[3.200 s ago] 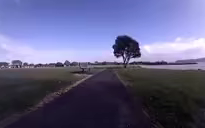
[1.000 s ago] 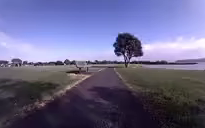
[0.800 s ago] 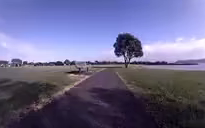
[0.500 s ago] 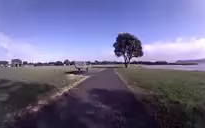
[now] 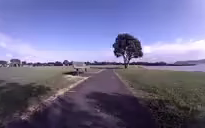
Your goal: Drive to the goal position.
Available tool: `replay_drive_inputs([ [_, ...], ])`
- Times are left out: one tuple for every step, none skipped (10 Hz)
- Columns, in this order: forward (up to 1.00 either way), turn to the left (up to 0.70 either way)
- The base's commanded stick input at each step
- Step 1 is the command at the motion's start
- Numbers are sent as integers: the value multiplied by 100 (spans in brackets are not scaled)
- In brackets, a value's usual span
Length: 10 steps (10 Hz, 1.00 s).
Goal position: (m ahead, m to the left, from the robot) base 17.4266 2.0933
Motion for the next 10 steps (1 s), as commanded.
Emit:
replay_drive_inputs([
  [45, -27],
  [45, -27],
  [45, -27],
  [45, -27],
  [45, -20],
  [45, -10],
  [45, 0],
  [45, 0],
  [45, 0],
  [45, 0],
])
